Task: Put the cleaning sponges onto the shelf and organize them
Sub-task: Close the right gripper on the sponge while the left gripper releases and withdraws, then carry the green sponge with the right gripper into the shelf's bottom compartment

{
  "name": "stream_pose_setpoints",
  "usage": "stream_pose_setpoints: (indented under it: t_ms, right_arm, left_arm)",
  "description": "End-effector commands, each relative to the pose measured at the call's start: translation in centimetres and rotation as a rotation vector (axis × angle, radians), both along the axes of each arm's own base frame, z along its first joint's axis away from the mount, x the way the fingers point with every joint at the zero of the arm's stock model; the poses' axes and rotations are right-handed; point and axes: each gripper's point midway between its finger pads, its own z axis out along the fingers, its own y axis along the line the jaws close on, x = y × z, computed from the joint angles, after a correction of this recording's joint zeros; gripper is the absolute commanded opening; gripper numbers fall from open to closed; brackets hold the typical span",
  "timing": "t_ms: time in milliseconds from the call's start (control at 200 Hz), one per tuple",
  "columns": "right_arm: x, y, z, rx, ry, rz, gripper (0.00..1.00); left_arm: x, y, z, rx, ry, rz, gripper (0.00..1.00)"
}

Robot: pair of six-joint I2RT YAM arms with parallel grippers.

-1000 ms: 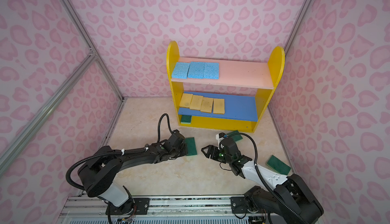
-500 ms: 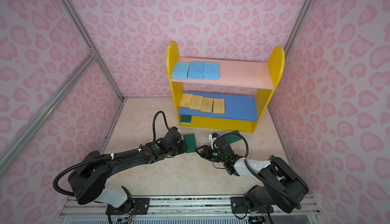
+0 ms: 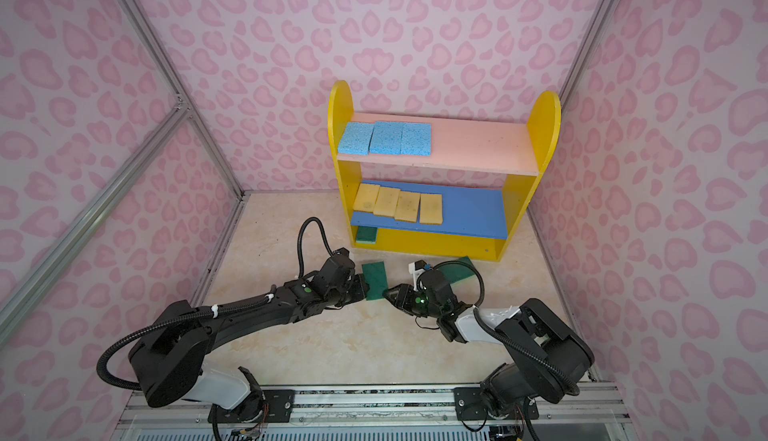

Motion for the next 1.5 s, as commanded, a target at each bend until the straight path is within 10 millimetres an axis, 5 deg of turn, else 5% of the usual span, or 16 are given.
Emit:
stream_pose_setpoints:
  t_ms: [0, 240, 425, 480, 805, 1070, 1500]
  right_arm:
    - [0.6, 0.3, 0.7, 0.02, -0.032, -0.009, 0.32]
    - [1.1, 0.3, 0.6, 0.026, -0.033, -0.024, 0.04]
    - [1.8, -0.4, 0.3, 0.025, -0.024, -0.054, 0.0]
    - [2.3, -0.7, 0.3, 0.027, -0.024, -0.069, 0.0]
    - [6.8, -3.0, 0.5, 0.039, -0.028, -0.178, 0.0]
    - [10.7, -2.4, 0.8, 0.166, -0.048, -0.233, 0.0]
    - [14.8, -2.3, -0.9, 0.222, -0.052, -0.302, 0.0]
  left_arm:
    - [0.2, -0.6, 0.6, -0.032, -0.007, -0.007, 0.03]
    - [0.0, -0.5, 0.6, -0.025, -0.012, -0.019, 0.06]
    - [-0.2, 0.7, 1.2, 0.009, -0.052, -0.014, 0.84]
    - [-0.1, 1.4, 1.4, 0.023, -0.065, -0.003, 0.94]
    - [-0.7, 7.1, 1.4, 0.083, -0.086, 0.082, 0.96]
    - [-1.3, 11.2, 1.7, 0.118, -0.108, 0.133, 0.96]
    - [-1.7, 13.3, 1.2, 0.13, -0.092, 0.13, 0.96]
